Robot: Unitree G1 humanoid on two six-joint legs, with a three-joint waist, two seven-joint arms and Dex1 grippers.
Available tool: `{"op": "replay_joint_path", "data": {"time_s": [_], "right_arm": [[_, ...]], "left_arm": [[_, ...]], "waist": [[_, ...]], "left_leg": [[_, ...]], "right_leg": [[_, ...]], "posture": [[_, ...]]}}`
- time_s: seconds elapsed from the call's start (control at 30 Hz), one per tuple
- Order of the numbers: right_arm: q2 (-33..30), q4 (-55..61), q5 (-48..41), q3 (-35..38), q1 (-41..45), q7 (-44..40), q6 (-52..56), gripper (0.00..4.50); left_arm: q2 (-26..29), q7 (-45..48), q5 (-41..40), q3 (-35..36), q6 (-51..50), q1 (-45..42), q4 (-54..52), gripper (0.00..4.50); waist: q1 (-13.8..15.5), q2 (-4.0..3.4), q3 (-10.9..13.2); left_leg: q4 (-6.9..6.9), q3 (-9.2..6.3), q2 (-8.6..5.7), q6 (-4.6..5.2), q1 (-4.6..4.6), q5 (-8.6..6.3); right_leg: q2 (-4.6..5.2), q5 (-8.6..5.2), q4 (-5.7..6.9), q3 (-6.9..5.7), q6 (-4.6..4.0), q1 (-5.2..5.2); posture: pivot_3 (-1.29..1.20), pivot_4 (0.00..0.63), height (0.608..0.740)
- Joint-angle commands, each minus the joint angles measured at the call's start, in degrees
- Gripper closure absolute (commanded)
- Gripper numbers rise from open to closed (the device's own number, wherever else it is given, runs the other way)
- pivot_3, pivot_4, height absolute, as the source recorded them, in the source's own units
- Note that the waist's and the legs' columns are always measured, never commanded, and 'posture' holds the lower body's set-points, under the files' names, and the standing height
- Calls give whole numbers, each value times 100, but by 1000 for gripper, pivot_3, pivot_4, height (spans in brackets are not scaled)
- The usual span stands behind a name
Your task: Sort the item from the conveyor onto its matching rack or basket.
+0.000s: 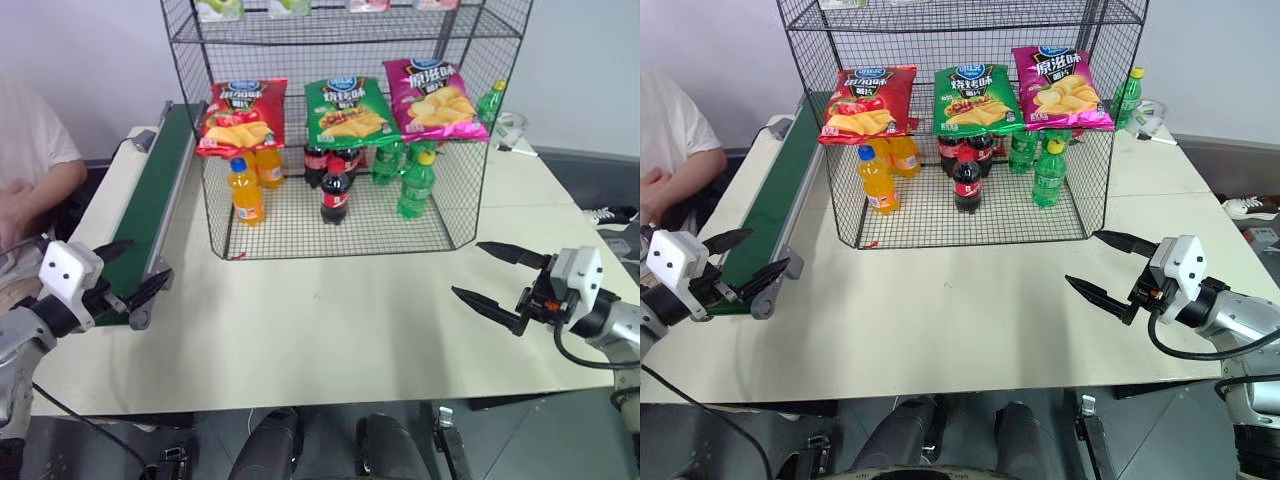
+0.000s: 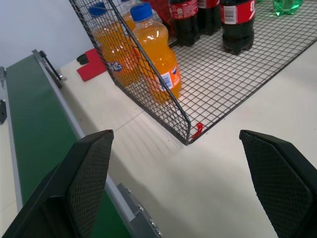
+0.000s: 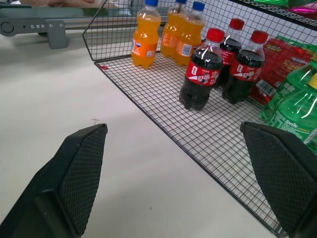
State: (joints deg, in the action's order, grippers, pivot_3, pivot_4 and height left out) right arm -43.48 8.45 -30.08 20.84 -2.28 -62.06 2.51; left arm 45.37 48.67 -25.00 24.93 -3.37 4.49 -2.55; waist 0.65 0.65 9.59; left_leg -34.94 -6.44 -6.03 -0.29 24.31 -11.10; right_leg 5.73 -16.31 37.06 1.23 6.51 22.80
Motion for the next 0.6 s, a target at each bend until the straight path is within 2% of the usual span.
{"op": "replay_joint_path", "data": {"time_s": [0.03,0.6], "right_arm": [[11,-6,-22,82,33,-5,-105,0],[56,-125,54,-28,123,-7,-187,0]], "left_arm": [[45,75,109,62,200,-56,8,238],[-33,203,142,37,126,-351,220,238]], "waist": [[2,0,0],[3,-1,2]], "left_leg": [[0,0,0,0,0,0],[0,0,0,0,2,-1]], "right_leg": [[0,0,0,0,0,0],[1,0,-2,0,0,1]], "posture": [[0,150,740],[0,150,740]]}}
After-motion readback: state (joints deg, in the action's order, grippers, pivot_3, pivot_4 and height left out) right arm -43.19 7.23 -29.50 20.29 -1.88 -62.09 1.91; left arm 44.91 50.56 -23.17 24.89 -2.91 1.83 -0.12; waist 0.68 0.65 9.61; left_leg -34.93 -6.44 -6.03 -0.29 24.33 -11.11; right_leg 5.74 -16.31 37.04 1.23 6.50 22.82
